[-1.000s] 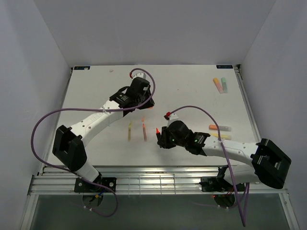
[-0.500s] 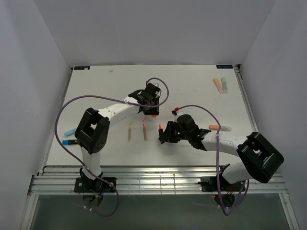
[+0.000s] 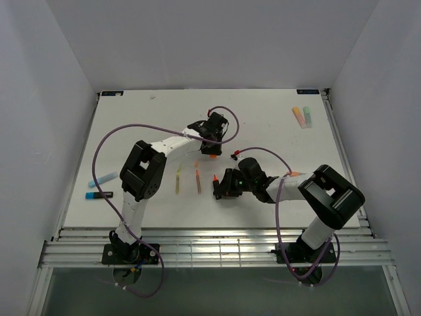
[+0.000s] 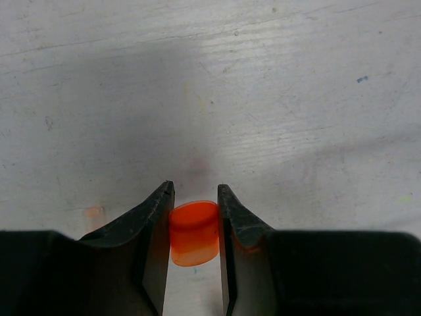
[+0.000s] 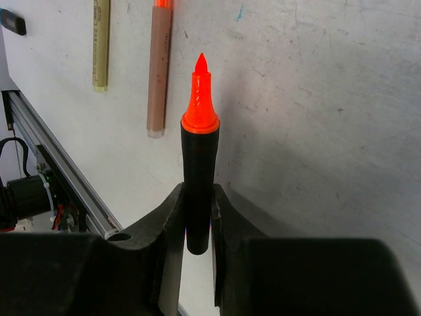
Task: Open the pen caps
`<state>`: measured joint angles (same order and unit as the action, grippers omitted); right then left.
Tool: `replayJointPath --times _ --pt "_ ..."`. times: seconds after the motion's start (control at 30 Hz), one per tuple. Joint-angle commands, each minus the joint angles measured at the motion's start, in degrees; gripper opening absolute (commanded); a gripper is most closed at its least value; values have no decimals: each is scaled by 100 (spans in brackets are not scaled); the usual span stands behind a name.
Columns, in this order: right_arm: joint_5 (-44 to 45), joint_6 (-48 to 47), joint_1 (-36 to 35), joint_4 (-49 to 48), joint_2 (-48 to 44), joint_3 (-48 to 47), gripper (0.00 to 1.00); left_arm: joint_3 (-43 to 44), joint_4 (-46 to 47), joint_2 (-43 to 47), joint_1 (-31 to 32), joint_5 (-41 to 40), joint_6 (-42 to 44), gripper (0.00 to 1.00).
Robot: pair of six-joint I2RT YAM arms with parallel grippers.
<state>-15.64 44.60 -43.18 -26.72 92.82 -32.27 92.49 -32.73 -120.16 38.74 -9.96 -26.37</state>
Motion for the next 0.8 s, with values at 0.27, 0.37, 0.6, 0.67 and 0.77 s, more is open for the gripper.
replayJointPath --times 0.27,0.37,0.6,0.67,0.77 --pt "-62 137 134 -949 500 -262 14 129 -146 -218 -25 -279 -158 21" --pt "-27 137 213 -984 659 -324 16 33 -93 -236 -33 -288 -158 23" --pt "-133 137 319 -1090 949 -517 22 -82 -32 -262 -33 -314 -175 32" --pt "-150 128 336 -1072 975 -552 25 -82 -32 -263 -42 -340 -210 37" --pt "-150 128 336 -967 966 -570 33 -82 -14 -280 -68 -305 -246 40"
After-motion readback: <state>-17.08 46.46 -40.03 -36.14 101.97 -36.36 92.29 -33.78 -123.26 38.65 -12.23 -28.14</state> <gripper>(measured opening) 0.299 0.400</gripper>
